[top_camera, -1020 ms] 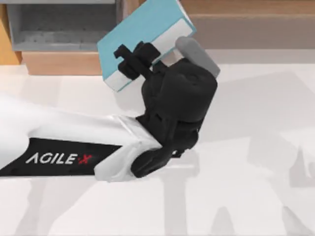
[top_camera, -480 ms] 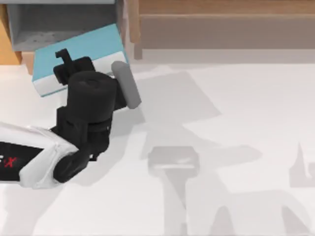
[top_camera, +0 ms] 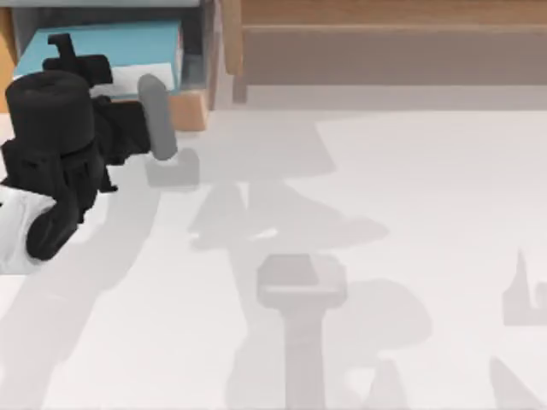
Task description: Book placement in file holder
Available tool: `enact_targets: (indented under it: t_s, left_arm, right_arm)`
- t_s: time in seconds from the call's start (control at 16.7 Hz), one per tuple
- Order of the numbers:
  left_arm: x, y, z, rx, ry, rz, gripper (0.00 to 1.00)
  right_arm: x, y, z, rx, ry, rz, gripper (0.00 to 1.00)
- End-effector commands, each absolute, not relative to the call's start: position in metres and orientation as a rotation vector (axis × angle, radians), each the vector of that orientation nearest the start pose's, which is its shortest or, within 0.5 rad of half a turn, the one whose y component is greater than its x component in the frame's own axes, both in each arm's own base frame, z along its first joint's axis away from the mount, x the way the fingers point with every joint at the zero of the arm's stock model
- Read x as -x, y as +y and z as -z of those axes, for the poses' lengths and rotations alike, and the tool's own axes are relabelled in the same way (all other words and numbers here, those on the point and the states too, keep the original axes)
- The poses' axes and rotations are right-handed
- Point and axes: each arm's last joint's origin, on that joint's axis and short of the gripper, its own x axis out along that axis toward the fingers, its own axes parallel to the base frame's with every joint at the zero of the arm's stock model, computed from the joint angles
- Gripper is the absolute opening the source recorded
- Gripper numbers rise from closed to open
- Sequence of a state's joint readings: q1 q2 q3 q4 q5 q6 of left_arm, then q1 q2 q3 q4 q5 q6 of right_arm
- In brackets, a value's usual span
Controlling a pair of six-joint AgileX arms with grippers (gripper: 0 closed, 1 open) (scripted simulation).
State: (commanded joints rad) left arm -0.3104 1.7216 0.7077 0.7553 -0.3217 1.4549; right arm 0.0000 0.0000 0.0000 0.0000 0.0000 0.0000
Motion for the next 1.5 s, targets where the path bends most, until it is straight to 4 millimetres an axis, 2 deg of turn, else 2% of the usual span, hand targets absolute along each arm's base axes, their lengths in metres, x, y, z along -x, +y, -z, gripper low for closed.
enact_targets:
  t_s: [0.3,0.66,1.08,1.32,1.5]
  left_arm:
    - [-0.342,-0.073,-0.152,-1.555,0.182,0.233,0.0]
    - [-0.341,-0.074,-0.152,-1.556,0.18,0.234,0.0]
    - [-0.37,-0.073,-0.149,-1.554,0.181,0.23,0.0]
    - [-0.372,-0.074,-0.147,-1.555,0.182,0.233,0.0]
    - [-0.372,-0.074,-0.147,-1.555,0.182,0.233,0.23]
  right_arm:
    - [-0.106,-0.001,-0.16,0.0,0.0,0.0,1.0]
    - [-0.106,-0.001,-0.16,0.0,0.0,0.0,1.0]
    - [-0.106,-0.001,-0.16,0.0,0.0,0.0,1.0]
    - [-0.106,-0.001,-0.16,0.0,0.0,0.0,1.0]
    - [-0.106,-0.001,-0.16,0.0,0.0,0.0,1.0]
